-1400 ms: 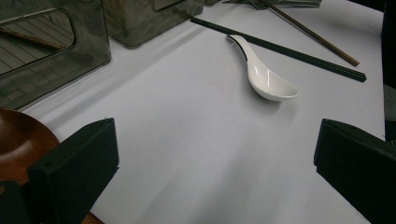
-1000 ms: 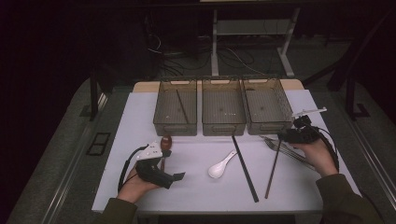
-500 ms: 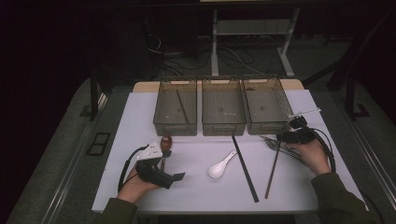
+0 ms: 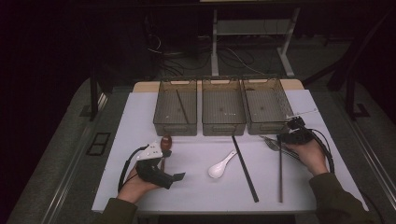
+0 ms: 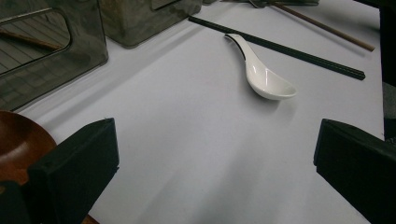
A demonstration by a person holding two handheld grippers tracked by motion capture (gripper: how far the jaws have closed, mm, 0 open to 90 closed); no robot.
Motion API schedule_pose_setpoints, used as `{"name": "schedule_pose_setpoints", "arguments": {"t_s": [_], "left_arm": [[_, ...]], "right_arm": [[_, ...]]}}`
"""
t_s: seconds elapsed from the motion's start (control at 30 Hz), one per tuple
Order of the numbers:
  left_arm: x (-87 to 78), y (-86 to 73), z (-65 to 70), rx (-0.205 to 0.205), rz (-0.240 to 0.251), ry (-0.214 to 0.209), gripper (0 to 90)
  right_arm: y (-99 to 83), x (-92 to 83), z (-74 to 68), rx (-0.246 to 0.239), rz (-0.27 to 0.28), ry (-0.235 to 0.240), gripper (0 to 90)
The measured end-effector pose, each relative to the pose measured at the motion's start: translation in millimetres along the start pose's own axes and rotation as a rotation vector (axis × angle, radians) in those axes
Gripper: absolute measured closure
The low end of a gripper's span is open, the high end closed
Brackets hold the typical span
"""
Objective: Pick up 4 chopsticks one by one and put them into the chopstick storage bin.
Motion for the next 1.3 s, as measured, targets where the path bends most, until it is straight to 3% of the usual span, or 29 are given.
{"name": "schedule_pose_setpoints", "arguments": {"t_s": [0.23,0.57,0.67,0.87,1.07,1.3], "left_arm": [[0.0,0.0,0.1,0.000,0.000,-0.001,0.0],[-0.5,0.2,-0.2,0.001,0.001,-0.001,0.0],[-0.6,0.2,-0.4,0.001,0.001,-0.001,0.0],[-0.6,0.3,-0.1,0.001,0.001,0.000,0.0],[-0.5,0.2,-0.3,0.002,0.001,-0.001,0.0],[0.2,-0.2,0.4,0.002,-0.002,-0.002,0.0]], "right_arm": [[-1.0,-0.2,-0.6,-0.010,-0.005,0.012,84.6],[-1.1,-5.3,-3.4,-0.024,0.005,0.028,85.4],[1.5,-11.2,-8.4,-0.051,0.029,0.044,85.4],[5.9,-20.4,-30.5,-0.114,0.062,0.105,85.5],[11.2,-26.4,-63.3,-0.208,0.090,0.184,85.5],[8.0,-8.9,-93.2,-0.277,0.058,0.226,85.4]]}}
Point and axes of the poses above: each handheld gripper's, and its own axes: x roughly forward along the jaws, y roughly out of its top, z roughly to its right, the point moved 10 cm from there along x, roughly forward along the jaws, and after that the axes turned 4 degrees about y, right-handed, at the moved point
